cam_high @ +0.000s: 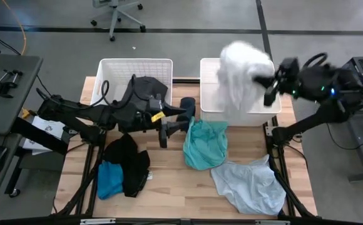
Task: Sort clothes
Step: Put the white dress into the right white laundry bin, then put the light blue shirt into the right white laundry bin
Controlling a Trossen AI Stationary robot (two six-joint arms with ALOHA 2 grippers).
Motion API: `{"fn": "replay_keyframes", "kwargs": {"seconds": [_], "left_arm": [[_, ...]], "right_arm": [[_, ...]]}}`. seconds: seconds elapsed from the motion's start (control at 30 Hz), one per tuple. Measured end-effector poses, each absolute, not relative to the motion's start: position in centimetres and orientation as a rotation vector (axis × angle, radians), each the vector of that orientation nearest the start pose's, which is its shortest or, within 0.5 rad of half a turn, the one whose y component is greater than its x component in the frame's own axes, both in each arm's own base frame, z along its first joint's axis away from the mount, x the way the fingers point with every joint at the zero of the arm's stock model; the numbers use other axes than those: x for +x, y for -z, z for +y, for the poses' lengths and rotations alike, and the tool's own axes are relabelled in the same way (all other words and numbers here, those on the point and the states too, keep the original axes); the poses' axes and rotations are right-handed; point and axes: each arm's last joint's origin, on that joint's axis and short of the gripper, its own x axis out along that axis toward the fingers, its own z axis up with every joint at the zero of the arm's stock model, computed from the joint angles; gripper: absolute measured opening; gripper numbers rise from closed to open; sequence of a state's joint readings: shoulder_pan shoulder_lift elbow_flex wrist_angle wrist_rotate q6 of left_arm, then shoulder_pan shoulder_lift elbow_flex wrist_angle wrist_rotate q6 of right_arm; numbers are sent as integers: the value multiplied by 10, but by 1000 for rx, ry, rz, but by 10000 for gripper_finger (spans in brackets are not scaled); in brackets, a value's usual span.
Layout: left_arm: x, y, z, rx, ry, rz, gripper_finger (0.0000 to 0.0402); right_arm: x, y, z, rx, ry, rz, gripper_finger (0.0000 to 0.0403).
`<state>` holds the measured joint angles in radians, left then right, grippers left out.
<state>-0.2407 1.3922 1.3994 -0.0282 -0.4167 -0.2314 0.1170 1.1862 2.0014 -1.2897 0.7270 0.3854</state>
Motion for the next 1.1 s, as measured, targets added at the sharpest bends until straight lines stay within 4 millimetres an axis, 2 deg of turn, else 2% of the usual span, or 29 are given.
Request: {"fn": "replay_keyframes", "kwargs": {"seconds": [0.1, 0.23, 0.33, 0.47, 0.57, 0.7, 0.77, 0.87, 1.0, 1.1], "left_arm": [[306, -423, -61, -224, -182, -1, 218], [306, -423, -61, -224, -182, -1, 218], [306, -423, -62, -224, -182, -1, 218], [306, -423, -62, -224, -181, 3, 218], [305, -422, -64, -222, -175, 9, 218], [304, -422, -69, -223, -159, 12, 218], [304, -421, -71, -217, -151, 28, 218], [303, -417, -74, -204, -145, 65, 218], [301, -413, -78, -193, -136, 110, 218], [300, -409, -80, -198, -132, 150, 218]], "right_arm": [[133, -530, -22, 4, 796, 383, 6], [149, -505, -54, -39, 940, 579, 6], [166, -470, -79, 6, 981, 747, 9], [189, -404, -111, 73, 951, 976, 22], [198, -358, -130, 192, 928, 1087, 38], [202, -319, -149, 369, 889, 1203, 86], [203, -313, -155, 413, 872, 1230, 119], [202, -319, -161, 435, 876, 1247, 166], [194, -346, -159, 488, 891, 1214, 199], [189, -373, -139, 573, 829, 1090, 203]]}}
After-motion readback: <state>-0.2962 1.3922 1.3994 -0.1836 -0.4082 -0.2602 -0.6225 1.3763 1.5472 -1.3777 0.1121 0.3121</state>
